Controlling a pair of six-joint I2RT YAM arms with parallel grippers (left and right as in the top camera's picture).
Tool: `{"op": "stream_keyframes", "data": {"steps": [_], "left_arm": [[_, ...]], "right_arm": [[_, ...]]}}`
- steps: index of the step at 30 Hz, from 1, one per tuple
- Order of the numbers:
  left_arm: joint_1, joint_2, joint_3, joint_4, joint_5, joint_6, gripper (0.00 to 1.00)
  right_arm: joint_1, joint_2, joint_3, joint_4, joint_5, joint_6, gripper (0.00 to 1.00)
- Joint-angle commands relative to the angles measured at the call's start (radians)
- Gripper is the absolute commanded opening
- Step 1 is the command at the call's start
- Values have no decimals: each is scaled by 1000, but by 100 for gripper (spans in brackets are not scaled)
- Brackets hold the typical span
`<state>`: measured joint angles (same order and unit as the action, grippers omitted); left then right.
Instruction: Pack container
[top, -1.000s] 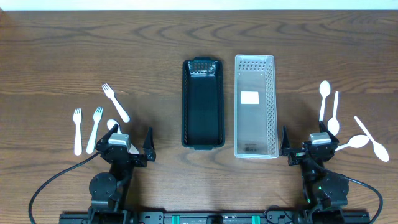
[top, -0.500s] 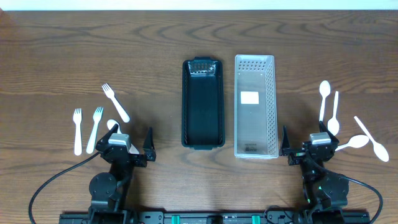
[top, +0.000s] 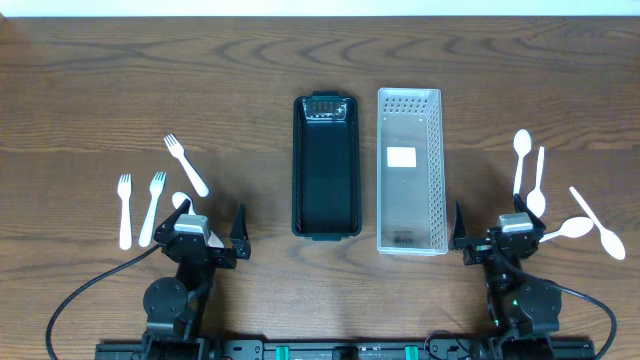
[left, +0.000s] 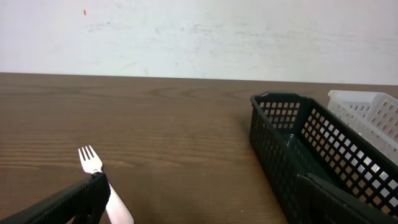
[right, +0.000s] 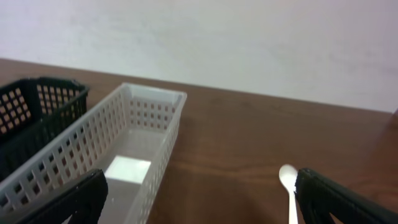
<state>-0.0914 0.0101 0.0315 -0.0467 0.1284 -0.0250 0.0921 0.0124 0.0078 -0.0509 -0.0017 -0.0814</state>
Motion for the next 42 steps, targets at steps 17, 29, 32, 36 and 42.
{"op": "stream_keyframes", "data": {"steps": [17,29,32,36,42], "left_arm": [[4,226,288,31,-111,-239,98],[14,1170,1092,-468,-117,-235,98],[26,1340,1240,-605,-119,-227,98],[36,1470,1276,-618,-122,-187,98],[36,1587,1275,-648,-117,-187,98]], "right_arm": [[-8,118,167,114,156,207,99],[-113,981,849,-201,-61,195,99],[-121,1195,1052,-407,-120,177,99],[-121,1411,1228,-558,-121,171,99],[-120,1573,1244,-564,-118,171,68]]}}
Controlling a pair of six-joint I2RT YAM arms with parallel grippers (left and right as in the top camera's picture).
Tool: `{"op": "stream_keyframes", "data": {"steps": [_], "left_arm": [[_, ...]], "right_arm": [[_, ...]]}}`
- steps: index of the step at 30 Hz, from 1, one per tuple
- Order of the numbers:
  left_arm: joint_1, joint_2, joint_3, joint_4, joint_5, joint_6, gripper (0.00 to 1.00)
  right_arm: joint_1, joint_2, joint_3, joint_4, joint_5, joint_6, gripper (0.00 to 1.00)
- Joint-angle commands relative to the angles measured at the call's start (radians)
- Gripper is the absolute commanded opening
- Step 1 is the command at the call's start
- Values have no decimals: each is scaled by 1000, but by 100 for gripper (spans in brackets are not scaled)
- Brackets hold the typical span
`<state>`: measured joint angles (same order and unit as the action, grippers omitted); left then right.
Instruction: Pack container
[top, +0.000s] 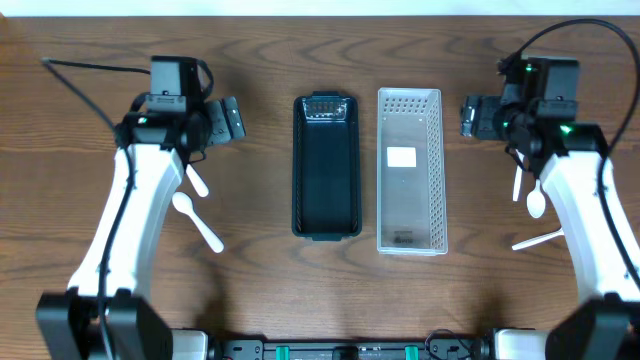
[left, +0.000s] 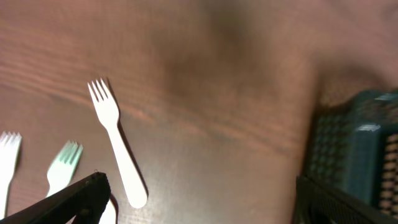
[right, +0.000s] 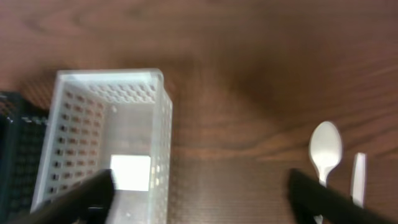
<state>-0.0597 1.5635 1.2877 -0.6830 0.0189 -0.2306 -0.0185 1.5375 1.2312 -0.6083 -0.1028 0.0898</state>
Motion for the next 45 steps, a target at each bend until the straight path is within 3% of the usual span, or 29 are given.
{"op": "stream_keyframes", "data": {"steps": [1,2,5,10,16,19,24,34,38,40,42,44,45], "left_arm": [[4,49,19,-16,-8,19,98],[4,63,18,-18,-8,19,95],[3,104,13,-24,-8,19,63],[3,161,8,-50,-4,19,42],[3,178,8,-74,-5,19,41],[3,178,8,-76,-5,19,30],[3,178,8,-80,-5,19,22],[3,178,8,-109,-5,19,21],[5,174,10,-112,-7,25,21],[5,158,21,-116,-13,55,21],[9,132,33,-116,-16,55,23],[17,91,48,-116,-17,55,41],[26,60,61,-119,-17,59,49]], "right_arm": [[-8,69,20,-10,-18,0,58],[-7,87,20,-12,-17,5,49],[-6,134,20,-18,-17,7,32],[-5,195,20,-36,-18,10,16],[42,242,19,-60,-41,6,10],[85,262,19,-65,-48,6,4],[154,294,19,-64,-56,7,7],[180,297,20,-23,-55,30,6],[143,295,21,-18,-20,38,13],[111,290,29,-21,6,37,24],[76,276,40,-25,28,36,59],[40,253,56,-33,27,36,99],[18,235,71,-47,25,36,99]]}}
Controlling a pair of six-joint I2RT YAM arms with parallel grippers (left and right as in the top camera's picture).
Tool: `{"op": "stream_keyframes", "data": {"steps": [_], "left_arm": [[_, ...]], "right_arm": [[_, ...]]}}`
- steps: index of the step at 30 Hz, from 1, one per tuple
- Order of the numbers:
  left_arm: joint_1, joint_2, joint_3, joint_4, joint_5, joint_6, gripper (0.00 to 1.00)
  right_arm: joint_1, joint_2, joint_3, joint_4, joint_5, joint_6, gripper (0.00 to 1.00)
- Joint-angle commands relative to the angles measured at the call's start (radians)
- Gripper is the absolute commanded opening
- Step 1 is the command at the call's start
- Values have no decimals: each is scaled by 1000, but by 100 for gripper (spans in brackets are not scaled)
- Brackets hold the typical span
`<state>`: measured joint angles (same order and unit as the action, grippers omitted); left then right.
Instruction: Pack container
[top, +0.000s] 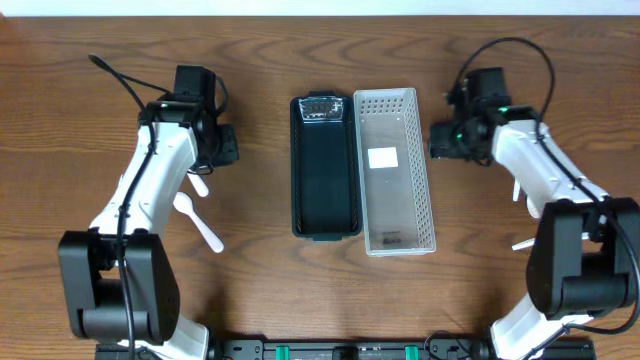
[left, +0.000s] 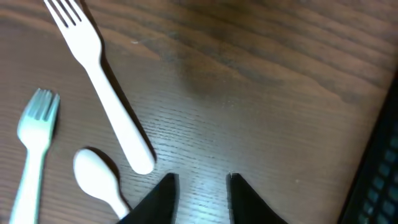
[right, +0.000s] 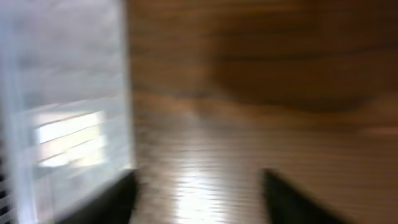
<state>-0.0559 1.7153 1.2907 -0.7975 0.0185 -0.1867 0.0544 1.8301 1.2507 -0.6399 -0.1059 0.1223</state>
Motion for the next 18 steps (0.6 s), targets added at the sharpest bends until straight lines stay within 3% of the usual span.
{"op": "stream_keyframes", "data": {"steps": [1,2,4,10,18], "left_arm": [[29,-111,66,-9,-16,21,55],[40,-139,77,-14,-17,22,62],[64,-188,85,-13,-19,22,86],[187,-234,84,-9,-57,-34,91],[288,-32,84,11,-45,-130,94]], "right_arm": [[-67,-70,62,-29,24,4,99],[-84,-91,79,-48,19,4,99],[-108,-134,99,-69,6,3,99],[-151,-251,105,-84,-3,38,99],[-145,-257,103,-169,-3,49,99]]}}
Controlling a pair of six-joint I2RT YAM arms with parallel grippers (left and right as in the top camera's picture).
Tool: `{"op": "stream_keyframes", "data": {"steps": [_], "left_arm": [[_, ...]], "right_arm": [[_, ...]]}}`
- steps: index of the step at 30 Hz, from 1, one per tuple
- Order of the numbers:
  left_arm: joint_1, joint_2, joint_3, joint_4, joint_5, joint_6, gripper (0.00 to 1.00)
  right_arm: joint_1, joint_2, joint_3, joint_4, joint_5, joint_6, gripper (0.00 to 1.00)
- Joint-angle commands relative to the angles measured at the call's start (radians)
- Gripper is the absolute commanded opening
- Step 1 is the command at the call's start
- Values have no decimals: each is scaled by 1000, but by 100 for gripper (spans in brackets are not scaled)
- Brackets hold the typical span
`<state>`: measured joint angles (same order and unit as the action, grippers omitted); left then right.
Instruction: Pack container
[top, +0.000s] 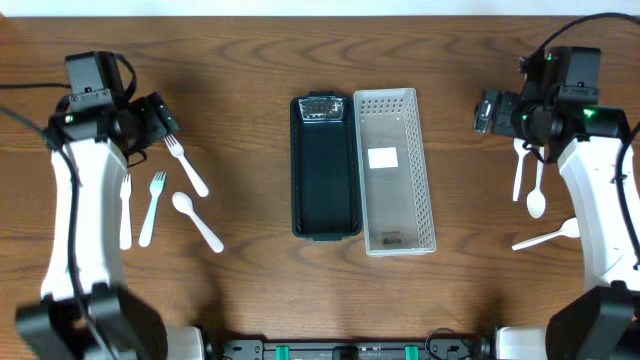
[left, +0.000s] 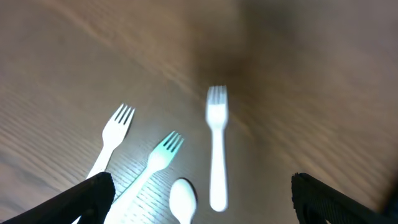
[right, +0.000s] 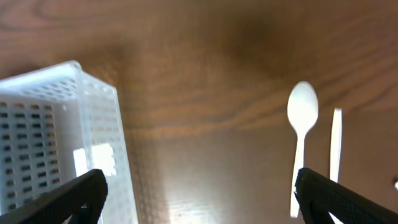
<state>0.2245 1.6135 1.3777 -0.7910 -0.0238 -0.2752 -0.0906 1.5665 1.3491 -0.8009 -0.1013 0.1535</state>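
A black basket and a white basket stand side by side mid-table, touching. My left gripper hangs open above three white forks and a white spoon. In the left wrist view the gripper is open and empty, with the forks and spoon below it. My right gripper is open and empty to the right of the white basket, beside white spoons. In the right wrist view the right gripper has a spoon near its right finger.
The wooden table carries the cutlery in two groups, forks at the far left and spoons at the far right. One spoon lies crosswise near the right arm. Part of one fork is hidden by the left arm.
My left gripper was low beside the forks with its jaws narrow; now it is farther left, higher and wide open. My right gripper has moved right, away from the white basket's side.
Both arms were parked at the front edge, and the two baskets stood apart. Then both grippers were open over the back of the table. Then the white basket stood against the black one with my right gripper beside it. Now both grippers are open over the cutlery.
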Motion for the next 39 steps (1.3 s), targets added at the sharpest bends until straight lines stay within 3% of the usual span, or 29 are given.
{"op": "stream_keyframes", "data": {"steps": [1,20,39], "left_arm": [[7,100,-3,12,3,-41,94],[3,405,-3,97,126,32,94],[-48,442,-3,151,125,99,93]], "right_arm": [[0,6,5,-11,-8,18,99],[0,6,5,-27,-8,14,99],[0,6,5,-59,-8,14,99]]}}
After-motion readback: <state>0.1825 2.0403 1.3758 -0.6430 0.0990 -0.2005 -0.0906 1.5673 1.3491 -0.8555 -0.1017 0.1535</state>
